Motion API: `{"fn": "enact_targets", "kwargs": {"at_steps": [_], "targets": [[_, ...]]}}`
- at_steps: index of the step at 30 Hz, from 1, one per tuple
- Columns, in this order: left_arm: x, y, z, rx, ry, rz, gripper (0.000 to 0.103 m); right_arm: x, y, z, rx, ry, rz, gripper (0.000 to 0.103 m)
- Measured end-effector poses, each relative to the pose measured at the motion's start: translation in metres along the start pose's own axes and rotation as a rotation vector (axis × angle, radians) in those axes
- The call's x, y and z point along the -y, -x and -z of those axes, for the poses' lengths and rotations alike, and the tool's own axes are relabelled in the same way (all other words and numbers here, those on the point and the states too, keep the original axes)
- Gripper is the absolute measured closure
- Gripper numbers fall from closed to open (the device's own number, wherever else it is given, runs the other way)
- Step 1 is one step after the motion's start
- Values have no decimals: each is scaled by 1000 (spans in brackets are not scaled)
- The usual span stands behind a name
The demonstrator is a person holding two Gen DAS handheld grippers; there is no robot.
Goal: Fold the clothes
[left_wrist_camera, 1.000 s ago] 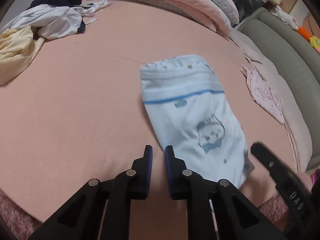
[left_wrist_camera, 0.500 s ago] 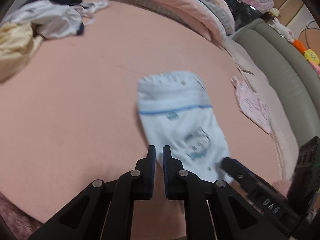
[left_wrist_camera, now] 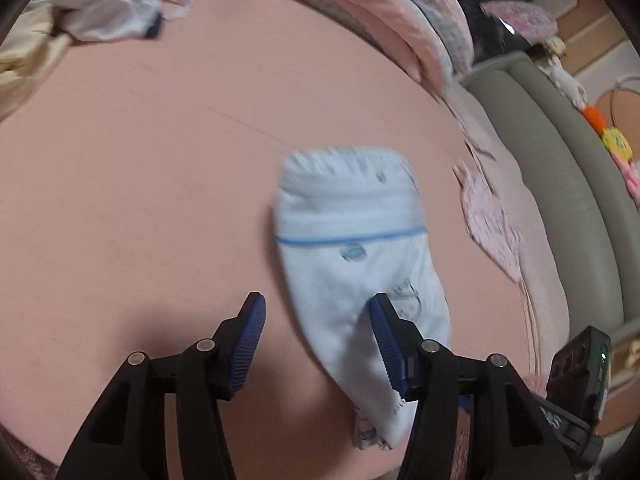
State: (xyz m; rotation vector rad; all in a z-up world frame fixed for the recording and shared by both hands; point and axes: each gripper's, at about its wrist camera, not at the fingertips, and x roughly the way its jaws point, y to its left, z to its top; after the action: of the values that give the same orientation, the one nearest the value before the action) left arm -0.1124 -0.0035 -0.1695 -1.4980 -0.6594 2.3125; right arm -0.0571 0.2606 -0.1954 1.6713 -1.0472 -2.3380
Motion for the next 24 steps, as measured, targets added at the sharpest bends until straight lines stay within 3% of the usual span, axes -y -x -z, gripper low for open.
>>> {"fn": "enact_targets", "kwargs": {"at_steps": [2,4,5,6,7,8,10,14,18,20,22,24], "targets": [[7,-8,3,-17,-10,-11,52,-5,-7,13,-50,28,-67,57],[14,-12,6,-21,-26,-22,52,-11,-22,17,-76,71,-81,59],[18,-13,8,-18,-37,-27,52,-11,-26,15,-62,76,-90,62],[22,-14,10,-14,-47,-32,52,-10,-28,13,-48,70,-108,73],[25,-15,13,-9,-58,-43,59,-7,-29,10,-41,60,-130,84],[31,-15,18,14,-74,-96,74,-5,-31,7,-50,63,-157,88],[40,-12,27,38,-102,-129,80,-4,-33,0,-61,88,-173,92],[42,-9,38,6,-9,-18,84,-8,-12,-13,29,152,-83,92],[59,-13,47,-38,-78,42,84,-8,16,-36,117,209,1,92],[66,-18,49,-104,-99,79,83,-5,21,-40,134,206,18,92],[67,-16,46,-120,-128,31,83,-2,25,-44,149,202,34,90],[62,1,41,-62,-172,-53,83,1,29,-48,164,198,50,90]]}}
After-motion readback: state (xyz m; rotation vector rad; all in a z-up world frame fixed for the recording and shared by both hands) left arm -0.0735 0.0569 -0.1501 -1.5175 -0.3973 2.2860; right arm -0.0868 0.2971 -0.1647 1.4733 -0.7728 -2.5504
